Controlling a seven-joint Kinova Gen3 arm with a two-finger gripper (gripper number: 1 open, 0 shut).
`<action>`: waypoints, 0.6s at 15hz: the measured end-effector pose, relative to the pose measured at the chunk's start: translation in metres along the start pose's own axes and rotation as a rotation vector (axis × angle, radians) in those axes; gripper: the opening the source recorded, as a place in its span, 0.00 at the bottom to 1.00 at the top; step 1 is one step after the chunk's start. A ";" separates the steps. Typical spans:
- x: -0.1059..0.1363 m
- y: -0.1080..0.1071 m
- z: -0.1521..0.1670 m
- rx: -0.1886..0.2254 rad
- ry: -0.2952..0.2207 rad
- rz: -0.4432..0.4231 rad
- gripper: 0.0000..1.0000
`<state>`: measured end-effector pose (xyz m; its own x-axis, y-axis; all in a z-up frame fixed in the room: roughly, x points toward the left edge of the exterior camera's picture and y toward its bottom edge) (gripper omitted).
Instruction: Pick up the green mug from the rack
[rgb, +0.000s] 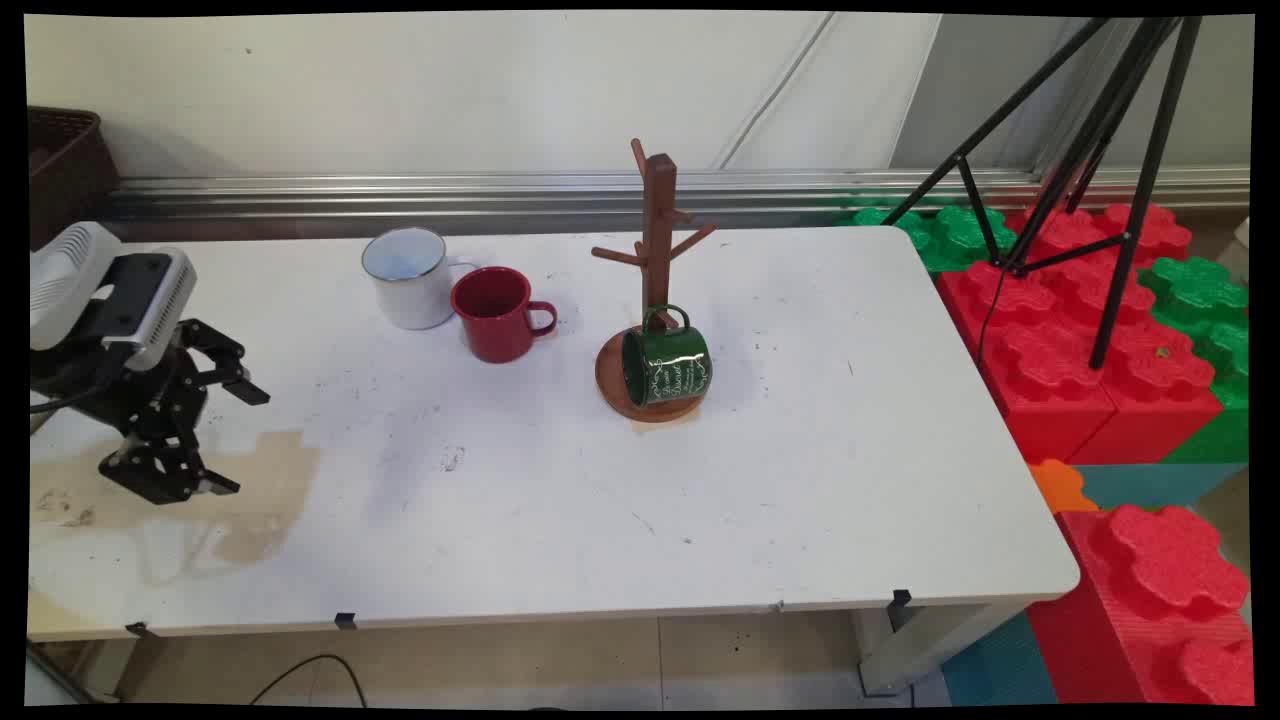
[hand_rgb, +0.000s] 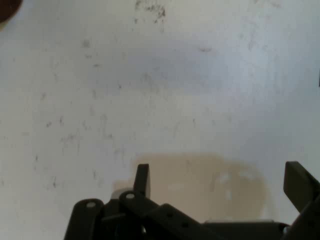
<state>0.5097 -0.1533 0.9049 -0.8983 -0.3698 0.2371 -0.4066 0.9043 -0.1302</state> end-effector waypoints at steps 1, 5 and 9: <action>0.003 0.000 0.000 -0.005 0.010 0.002 1.00; 0.023 0.000 -0.004 -0.020 0.057 -0.004 1.00; 0.056 -0.001 -0.012 -0.038 0.106 -0.004 1.00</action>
<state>0.4620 -0.1723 0.9296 -0.8734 -0.3503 0.3384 -0.4014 0.9111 -0.0930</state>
